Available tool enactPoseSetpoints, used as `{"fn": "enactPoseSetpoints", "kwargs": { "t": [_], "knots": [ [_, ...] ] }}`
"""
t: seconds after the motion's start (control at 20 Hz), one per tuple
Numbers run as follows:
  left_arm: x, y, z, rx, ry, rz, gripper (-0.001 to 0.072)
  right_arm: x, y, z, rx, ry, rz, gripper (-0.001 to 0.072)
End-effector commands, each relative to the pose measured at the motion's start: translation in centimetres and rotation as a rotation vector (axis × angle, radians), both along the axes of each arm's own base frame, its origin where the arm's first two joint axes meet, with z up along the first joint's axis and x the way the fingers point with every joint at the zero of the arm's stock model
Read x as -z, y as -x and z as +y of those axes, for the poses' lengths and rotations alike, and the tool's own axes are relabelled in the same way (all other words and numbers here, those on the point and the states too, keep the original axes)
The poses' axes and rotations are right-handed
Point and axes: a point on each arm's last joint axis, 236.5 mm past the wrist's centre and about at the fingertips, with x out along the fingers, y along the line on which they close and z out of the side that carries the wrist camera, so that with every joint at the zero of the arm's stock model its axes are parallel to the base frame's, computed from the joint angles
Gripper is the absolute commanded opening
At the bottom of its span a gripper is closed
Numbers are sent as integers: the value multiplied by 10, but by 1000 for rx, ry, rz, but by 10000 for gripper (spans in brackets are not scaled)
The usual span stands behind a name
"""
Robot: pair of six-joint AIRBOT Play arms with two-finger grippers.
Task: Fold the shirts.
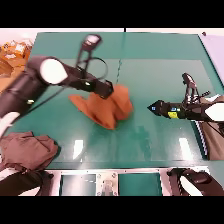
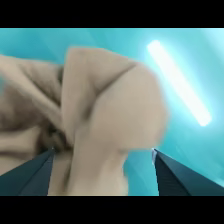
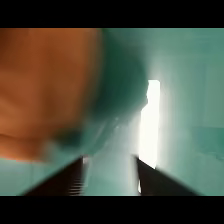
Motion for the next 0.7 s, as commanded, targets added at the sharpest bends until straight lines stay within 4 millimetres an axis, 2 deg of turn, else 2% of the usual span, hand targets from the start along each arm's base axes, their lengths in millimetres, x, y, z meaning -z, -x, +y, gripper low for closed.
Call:
{"fn": "enactPoseSetpoints", "kwargs": {
  "t": [0.0,0.05,0.1,0.2,0.3,0.4,0.5,0.6,0.65],
  "knots": [
    [28,8,-14,27,-17,90,699,-9,-10,-21,82,-12,-6,453],
    [29,2,-1,7,-33,105,699,-9,-14,-31,115,-11,-7,466],
    [30,-4,13,-19,-45,124,699,-8,-18,-43,153,-11,-3,515],
    [36,-15,42,-77,-63,163,699,-1,-25,-65,218,-7,11,515],
    [50,-21,63,-127,-75,201,699,14,-37,-75,219,6,21,515],
    [80,-16,74,-171,-91,256,699,37,-48,-67,191,-31,63,514],
    [120,-2,85,-193,-133,311,699,61,-63,-53,156,-107,117,508],
    [154,4,111,-261,-217,336,698,79,-81,-39,124,-185,154,503],
    [163,3,128,-317,-239,357,698,88,-91,-31,104,-218,171,488]
  ]
}}
